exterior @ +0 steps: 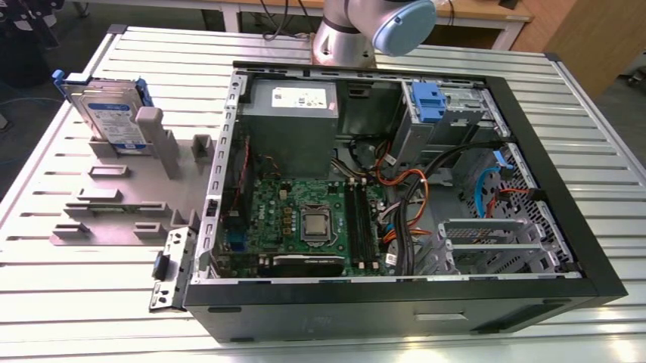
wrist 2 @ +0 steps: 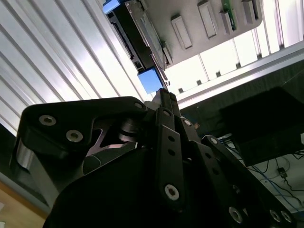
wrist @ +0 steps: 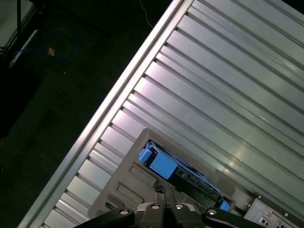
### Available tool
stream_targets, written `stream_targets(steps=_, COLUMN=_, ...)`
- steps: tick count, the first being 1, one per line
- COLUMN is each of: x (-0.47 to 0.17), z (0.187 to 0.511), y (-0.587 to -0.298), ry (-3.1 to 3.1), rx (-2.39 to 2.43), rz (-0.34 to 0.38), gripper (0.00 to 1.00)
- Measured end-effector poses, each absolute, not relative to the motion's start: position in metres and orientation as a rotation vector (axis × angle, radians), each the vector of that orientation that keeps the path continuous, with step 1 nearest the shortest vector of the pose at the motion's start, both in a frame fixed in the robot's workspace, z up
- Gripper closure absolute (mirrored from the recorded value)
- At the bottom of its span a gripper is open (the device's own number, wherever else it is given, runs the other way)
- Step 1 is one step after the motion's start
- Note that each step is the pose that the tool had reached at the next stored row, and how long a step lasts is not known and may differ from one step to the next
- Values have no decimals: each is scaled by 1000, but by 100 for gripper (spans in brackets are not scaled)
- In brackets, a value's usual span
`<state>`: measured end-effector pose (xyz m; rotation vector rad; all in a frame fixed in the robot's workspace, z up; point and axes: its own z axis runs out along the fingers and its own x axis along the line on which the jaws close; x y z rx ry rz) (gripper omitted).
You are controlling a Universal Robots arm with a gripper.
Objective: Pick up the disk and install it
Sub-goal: 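Pick up the disk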
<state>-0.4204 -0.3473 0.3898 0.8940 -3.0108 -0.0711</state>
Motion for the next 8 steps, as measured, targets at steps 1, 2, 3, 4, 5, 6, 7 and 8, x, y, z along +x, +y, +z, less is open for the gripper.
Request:
stream_targets(steps=1, x=-420, z=390, y=-347, ry=-3009, rx=901, rz=-71, gripper=89)
stream_targets(steps=2, x=-420, z=390, y=-347, ry=-3007, rx=907, rz=-71, gripper=89)
stream_targets(steps=3, x=-420, z=390, y=-347, ry=-3005, rx=913, rz=-71, gripper=89)
stream_targets(steps=4, x=-420, z=390, y=-347, ry=-3003, rx=920, rz=-71, gripper=89)
stream_targets(steps=5, x=-420, z=390, y=-347, ry=-3000, rx=927, rz=-71, gripper=89)
stream_targets(steps=6, x=-420, z=390, y=-347, ry=-2998, rx=933, rz=-71, gripper=89)
stream_targets(steps=7, x=-420, z=390, y=-347, ry=-2996, rx=940, rz=-71, gripper=89)
stream_targets(steps=8, x=-420, z=390, y=-347, ry=-2994, rx=946, rz=-71, gripper=89)
